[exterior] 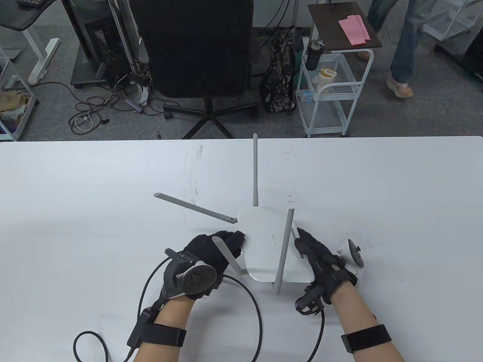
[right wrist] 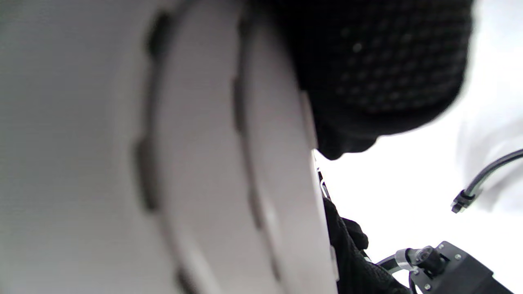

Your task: Remove ethernet cable from router with left hand

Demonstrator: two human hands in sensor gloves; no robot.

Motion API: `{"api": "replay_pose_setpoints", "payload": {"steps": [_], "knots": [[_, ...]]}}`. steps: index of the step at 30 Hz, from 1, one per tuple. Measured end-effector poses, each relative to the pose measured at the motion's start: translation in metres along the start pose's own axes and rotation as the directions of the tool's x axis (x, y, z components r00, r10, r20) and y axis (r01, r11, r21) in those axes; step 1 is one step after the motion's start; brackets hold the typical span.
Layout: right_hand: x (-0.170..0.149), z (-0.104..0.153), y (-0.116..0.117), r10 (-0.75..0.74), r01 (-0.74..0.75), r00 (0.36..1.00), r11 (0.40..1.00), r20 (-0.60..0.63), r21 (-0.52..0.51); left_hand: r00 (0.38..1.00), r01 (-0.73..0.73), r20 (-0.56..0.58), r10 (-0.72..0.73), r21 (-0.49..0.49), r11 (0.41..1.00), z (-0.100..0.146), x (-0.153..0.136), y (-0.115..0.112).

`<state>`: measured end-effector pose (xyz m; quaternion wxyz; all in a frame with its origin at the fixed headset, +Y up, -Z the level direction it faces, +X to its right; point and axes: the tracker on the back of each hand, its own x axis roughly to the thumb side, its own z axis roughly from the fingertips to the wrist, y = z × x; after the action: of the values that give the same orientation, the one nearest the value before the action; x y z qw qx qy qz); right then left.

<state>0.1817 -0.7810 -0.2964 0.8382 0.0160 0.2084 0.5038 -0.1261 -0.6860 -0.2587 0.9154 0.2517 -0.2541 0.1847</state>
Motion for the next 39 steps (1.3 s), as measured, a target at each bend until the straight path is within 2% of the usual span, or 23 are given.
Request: {"api": "replay_pose_setpoints", "payload": {"steps": [8, 17, 30, 33, 39], "knots": [[-0.0021, -0.0029, -0.0045, -0.033, 0.035, 0.999, 0.998, -0.031, 0.047, 0.994, -0.106, 0.016, 0.107, -0.038, 0.994, -0.0007, -0.0061, 0.001], [0.0003, -0.0005, -0.0003, -0.004, 0.004, 1.0, 1.0, 0.001, -0.003, 1.0, 0.0, 0.005, 0.0, -0.004, 1.0, -0.0004, -0.0002, 0.0003], [-0.003, -0.0037, -0.0056, -0.032, 0.034, 0.999, 0.998, -0.036, 0.054, 0.993, -0.114, 0.013, 0.115, -0.049, 0.992, -0.0001, -0.0072, 0.0], [-0.0033, -0.0023, -0.0024, -0.033, 0.034, 0.999, 0.999, -0.022, 0.019, 1.0, -0.029, 0.01, 0.03, -0.019, 0.999, 0.0004, -0.004, 0.0006], [-0.0015, -0.0007, -0.0002, -0.017, 0.017, 1.0, 1.0, -0.01, 0.007, 1.0, -0.006, 0.004, 0.006, -0.01, 1.0, 0.0008, -0.0028, -0.0008]]}}
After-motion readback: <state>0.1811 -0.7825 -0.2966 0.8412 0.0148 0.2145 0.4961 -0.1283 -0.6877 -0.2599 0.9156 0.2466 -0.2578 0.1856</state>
